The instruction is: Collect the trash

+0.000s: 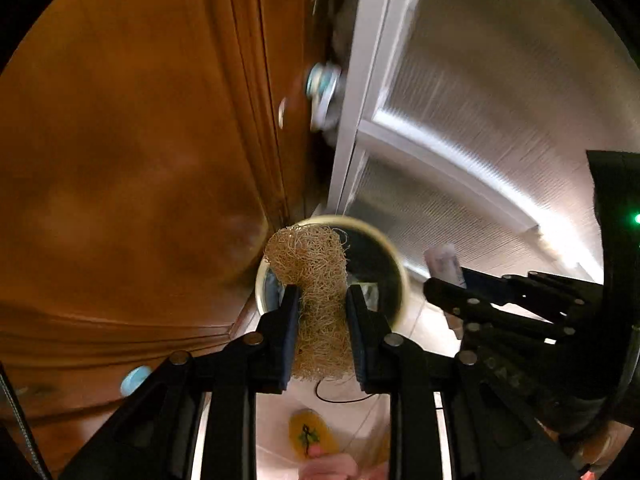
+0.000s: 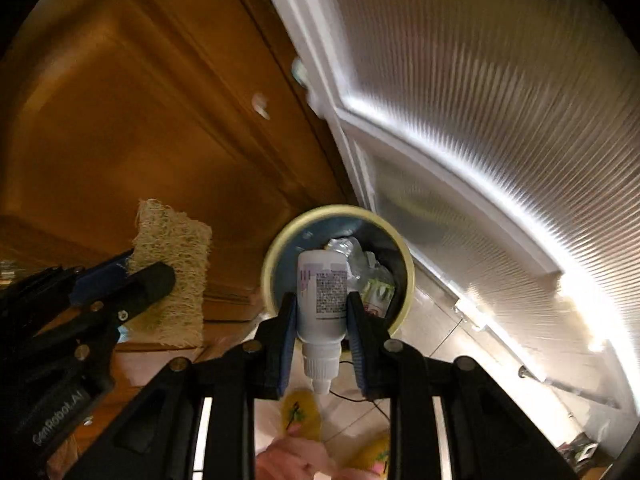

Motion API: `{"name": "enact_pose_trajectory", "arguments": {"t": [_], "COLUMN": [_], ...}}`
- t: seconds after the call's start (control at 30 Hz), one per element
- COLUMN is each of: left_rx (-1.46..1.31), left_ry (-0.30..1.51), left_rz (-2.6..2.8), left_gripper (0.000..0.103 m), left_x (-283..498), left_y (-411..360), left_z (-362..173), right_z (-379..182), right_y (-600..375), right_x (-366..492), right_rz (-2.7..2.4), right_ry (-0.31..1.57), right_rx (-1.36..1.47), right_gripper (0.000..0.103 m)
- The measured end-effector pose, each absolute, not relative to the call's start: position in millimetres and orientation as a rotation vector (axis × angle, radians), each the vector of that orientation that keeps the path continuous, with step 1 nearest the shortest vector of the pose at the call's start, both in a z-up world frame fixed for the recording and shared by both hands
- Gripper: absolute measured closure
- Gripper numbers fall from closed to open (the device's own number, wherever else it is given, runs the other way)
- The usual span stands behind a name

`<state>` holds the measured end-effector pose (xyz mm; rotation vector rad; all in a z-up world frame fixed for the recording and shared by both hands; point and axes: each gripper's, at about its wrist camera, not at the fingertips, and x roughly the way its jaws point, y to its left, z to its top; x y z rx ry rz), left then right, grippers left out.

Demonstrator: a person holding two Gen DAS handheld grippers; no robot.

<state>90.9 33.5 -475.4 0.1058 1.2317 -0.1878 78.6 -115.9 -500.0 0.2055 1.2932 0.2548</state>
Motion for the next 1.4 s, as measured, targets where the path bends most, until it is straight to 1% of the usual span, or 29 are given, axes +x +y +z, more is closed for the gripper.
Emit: {"name": "enact_pose_trajectory", "arguments": {"t": [0.17, 0.33, 0.4, 0.43, 0.47, 0.53, 0.6, 0.83, 1.0, 1.27, 1.3, 1.33, 1.37, 1.4], "left_rx": [0.118, 0.164, 0.182, 0.189, 0.191, 0.186, 0.18, 0.195, 0.193, 0.139, 0.129, 0.124, 0.118, 0.116], "left_ry": [1.263, 1.229, 1.221, 1.224, 1.223, 1.216, 1.218, 1.224, 1.241, 1.274, 1.274, 1.274, 1.268, 1.258], "left_rz": [-0.181, -0.203, -0.196, -0.19, -0.181, -0.16, -0.151, -0.136, -0.146, -0.127, -0.127, -0.127, -0.127, -0.123], "left_gripper": [0.079, 0.072, 0.066, 0.052, 0.045, 0.039, 0.039, 0.038, 0.038, 0.036, 0.035, 0.029, 0.026, 0.026], "left_x": [107.6, 115.0, 119.1, 117.7, 113.0, 115.1, 116.2, 113.7, 107.2, 87.0, 84.3, 82.1, 79.3, 76.3], "left_y": [40.0, 34.9, 31.1, 31.8, 31.3, 33.2, 34.2, 35.5, 31.4, 31.3, 30.2, 29.5, 28.4, 27.0], "left_z": [-554.6, -593.6, -604.8, -608.3, -610.4, -613.9, -615.1, -604.0, -580.9, -511.9, -499.6, -491.1, -478.4, -465.4], "right_z": [-581.6, -625.8, -638.6, -642.0, -644.3, -648.6, -650.4, -635.1, -606.7, -539.1, -531.0, -522.9, -513.8, -499.5], "right_y": [-117.0, -114.4, -111.7, -110.3, -108.7, -108.7, -111.6, -116.1, -118.6, -128.5, -130.1, -130.9, -132.3, -134.6], "right_x": [88.9, 99.3, 104.7, 105.8, 105.2, 108.0, 108.8, 101.4, 91.5, 69.5, 67.4, 65.1, 62.6, 58.8], "right_rz": [0.209, 0.189, 0.189, 0.185, 0.181, 0.165, 0.168, 0.153, 0.135, 0.097, 0.097, 0.096, 0.094, 0.086], "right_ry": [1.319, 1.313, 1.314, 1.311, 1.306, 1.288, 1.28, 1.245, 1.234, 1.235, 1.236, 1.238, 1.238, 1.235], "right_rx": [0.248, 0.257, 0.251, 0.241, 0.231, 0.206, 0.211, 0.206, 0.206, 0.199, 0.202, 0.206, 0.208, 0.206], "right_gripper": [0.078, 0.077, 0.073, 0.06, 0.05, 0.048, 0.048, 0.048, 0.048, 0.047, 0.047, 0.047, 0.045, 0.044]}}
